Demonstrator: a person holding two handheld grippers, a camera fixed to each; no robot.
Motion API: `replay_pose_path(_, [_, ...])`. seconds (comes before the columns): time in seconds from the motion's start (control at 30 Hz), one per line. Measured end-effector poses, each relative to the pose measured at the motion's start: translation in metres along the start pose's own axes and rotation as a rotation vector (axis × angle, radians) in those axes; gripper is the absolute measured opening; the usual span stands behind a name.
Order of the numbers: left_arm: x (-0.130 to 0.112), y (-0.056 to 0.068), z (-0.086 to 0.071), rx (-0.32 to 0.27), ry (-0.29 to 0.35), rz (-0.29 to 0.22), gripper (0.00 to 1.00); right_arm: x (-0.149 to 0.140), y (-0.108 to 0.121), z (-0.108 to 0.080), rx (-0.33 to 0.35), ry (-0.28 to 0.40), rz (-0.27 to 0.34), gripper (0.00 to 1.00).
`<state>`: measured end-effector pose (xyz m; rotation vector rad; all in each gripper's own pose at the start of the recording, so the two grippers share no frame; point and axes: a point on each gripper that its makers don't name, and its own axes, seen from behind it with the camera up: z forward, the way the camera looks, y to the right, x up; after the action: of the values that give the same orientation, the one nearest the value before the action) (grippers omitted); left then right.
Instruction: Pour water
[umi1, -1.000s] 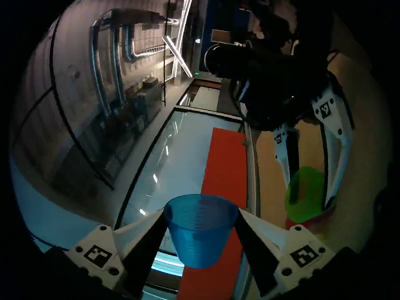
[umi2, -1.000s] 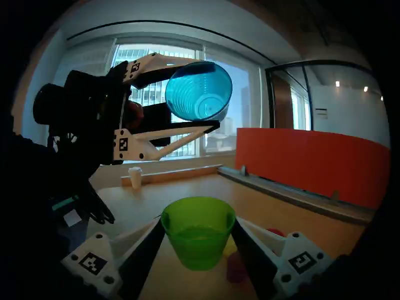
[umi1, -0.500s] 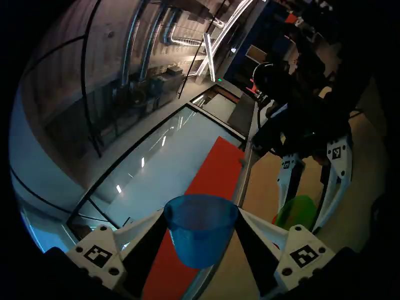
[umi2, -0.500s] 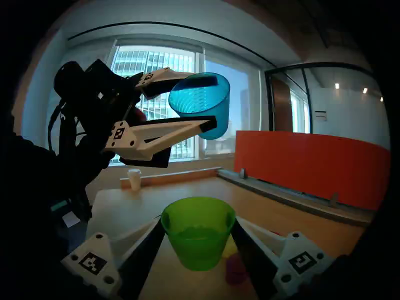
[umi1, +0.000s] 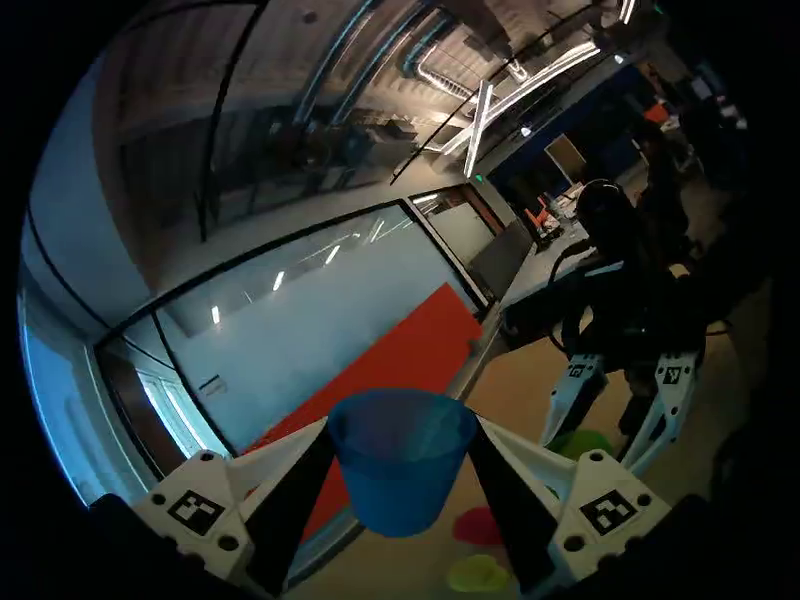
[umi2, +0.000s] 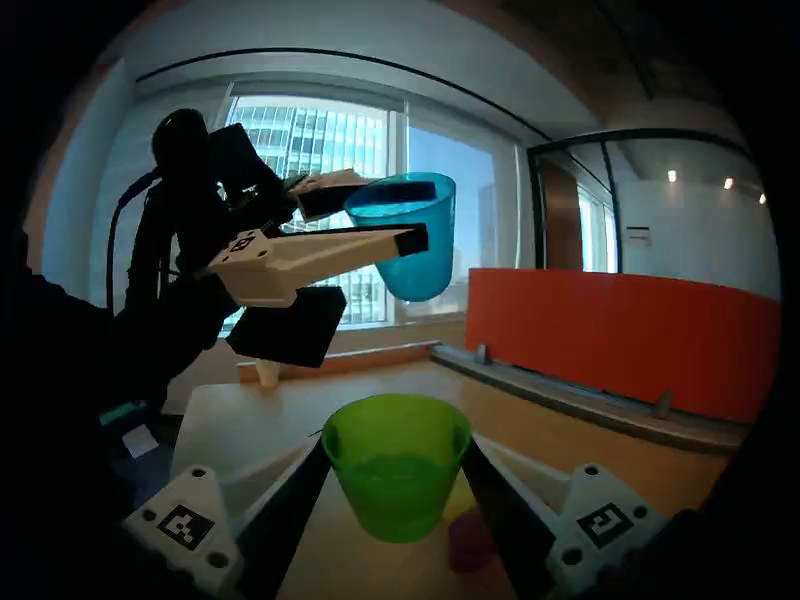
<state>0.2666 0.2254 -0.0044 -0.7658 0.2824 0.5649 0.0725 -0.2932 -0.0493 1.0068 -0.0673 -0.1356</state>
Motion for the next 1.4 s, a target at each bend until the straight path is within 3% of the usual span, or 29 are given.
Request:
replay_pose_path(0.1, [-0.006,0.002,0.001,-0.010,-0.014,-0.082,0.88,0.002,0.000,0.000,0.000,0.006,0.001,0.90])
replay_pose_path(0.57, [-0.001,0.007,0.001,-0.073,0.033,-0.411,0.88,0.006,-0.002,-0.001,-0.004,0.015,-0.001,0.90])
replay_pose_path(0.8, [-0.006,0.004,0.004,-0.084,0.049,-0.547,0.88,0.007,-0.004,-0.002,-0.004,0.015,-0.005,0.90])
replay_pose_path(0.9, [-0.011,0.003,0.004,-0.081,0.045,-0.569,0.88,0.007,-0.004,-0.002,-0.005,0.015,-0.004,0.90])
replay_pose_path(1.2, [-0.030,0.001,0.000,-0.054,0.012,-0.557,0.88,0.004,-0.001,-0.005,-0.016,0.004,0.010,0.90])
replay_pose_path(1.4, [-0.057,0.001,-0.008,-0.030,-0.027,-0.582,0.88,-0.002,0.009,-0.015,-0.037,-0.013,0.026,0.90])
